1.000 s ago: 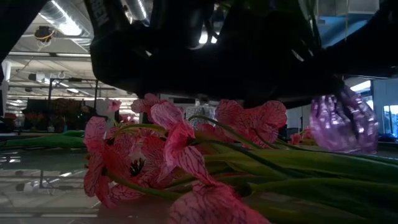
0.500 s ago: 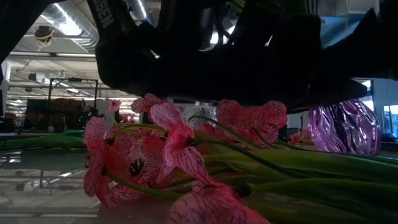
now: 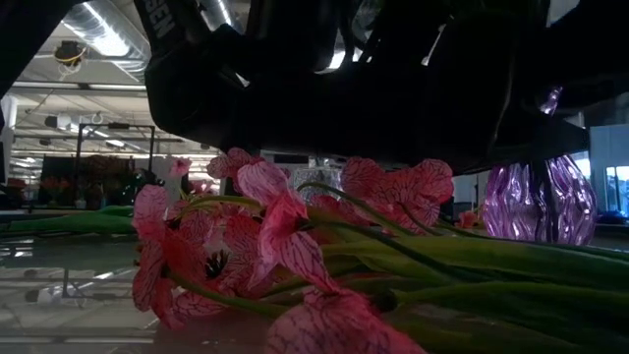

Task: Sort flowers into vase by color
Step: Adjust the purple vase

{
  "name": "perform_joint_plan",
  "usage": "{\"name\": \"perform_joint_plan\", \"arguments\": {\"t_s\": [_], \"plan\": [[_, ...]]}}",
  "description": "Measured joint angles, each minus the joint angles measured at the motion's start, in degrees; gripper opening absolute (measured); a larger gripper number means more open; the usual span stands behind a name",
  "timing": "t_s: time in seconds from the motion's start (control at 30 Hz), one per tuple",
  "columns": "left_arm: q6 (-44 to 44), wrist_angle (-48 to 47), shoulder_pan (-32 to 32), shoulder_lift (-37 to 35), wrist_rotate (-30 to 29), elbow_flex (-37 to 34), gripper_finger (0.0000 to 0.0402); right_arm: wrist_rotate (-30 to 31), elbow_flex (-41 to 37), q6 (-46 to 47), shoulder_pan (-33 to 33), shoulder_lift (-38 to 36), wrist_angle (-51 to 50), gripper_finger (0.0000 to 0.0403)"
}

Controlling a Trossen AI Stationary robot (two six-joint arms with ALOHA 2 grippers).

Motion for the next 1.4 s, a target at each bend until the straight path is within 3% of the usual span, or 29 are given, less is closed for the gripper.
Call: {"name": "perform_joint_plan", "arguments": {"t_s": [0.17, 0.37, 0.63, 0.8, 1.13, 1.4], "plan": [[0.8, 0.2, -0.4, 0.1, -0.9, 0.0, 0.0169, -7.0, 0.0, 1.9, 0.0, -3.3, -6.2, 0.0271], [1.1, 0.2, -0.7, 0.1, -1.4, -0.1, 0.0169, -7.1, 0.0, 1.1, -0.2, -5.9, -7.2, 0.0263], [1.4, 0.3, -1.0, 0.1, -1.7, -0.3, 0.0178, -16.0, 0.0, 1.6, -4.4, -5.8, -9.7, 0.0189], [1.7, 0.4, -1.2, 0.0, -2.0, -0.3, 0.0181, -16.2, 0.0, 0.4, -5.0, -5.8, -9.5, 0.0162], [2.6, -13.6, -2.7, -7.9, -5.2, -0.5, 0.0182, -16.8, 0.0, 1.8, -5.1, -10.6, -12.7, 0.0163], [0.5, -15.0, -2.8, -8.5, -5.6, -0.7, 0.0183, -18.9, -0.1, 3.6, -5.2, -11.5, -13.8, 0.0164]]}}
